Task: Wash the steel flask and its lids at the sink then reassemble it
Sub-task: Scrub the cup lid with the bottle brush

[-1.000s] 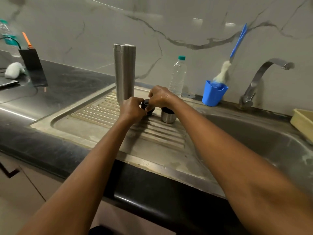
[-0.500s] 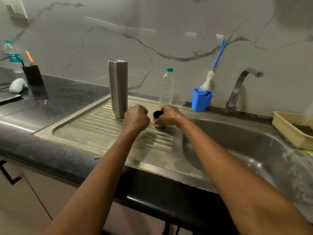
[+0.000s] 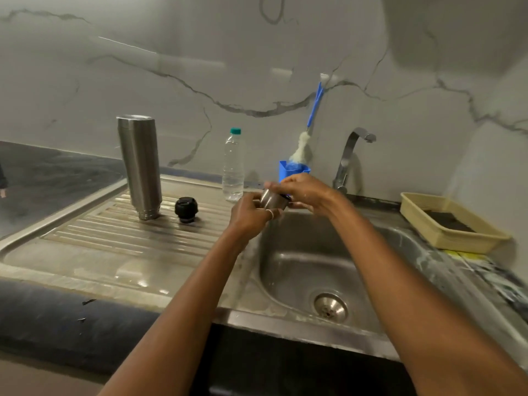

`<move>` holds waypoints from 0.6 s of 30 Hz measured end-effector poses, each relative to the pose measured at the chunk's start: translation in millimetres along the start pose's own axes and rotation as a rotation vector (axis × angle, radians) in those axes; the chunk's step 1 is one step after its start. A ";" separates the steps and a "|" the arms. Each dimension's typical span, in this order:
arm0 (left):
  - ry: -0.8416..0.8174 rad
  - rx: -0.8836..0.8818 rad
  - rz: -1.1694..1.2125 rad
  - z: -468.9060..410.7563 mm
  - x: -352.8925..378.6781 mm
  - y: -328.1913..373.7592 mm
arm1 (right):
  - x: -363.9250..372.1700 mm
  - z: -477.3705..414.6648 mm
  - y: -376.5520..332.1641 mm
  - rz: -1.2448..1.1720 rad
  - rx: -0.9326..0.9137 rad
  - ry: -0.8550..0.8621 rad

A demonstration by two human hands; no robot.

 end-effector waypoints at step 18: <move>-0.049 0.024 0.100 -25.4 49.4 -13.5 | -54.8 -160.8 8.3 0.248 0.041 0.611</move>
Point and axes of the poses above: each hand's wrist, its own z-axis away from the middle knuckle, its own x-axis out of the palm, y = z × x, the point moved 1 cm from there along -z, towards the middle knuckle, and after that the axes turned 6 degrees about y, right-handed, at the moved point
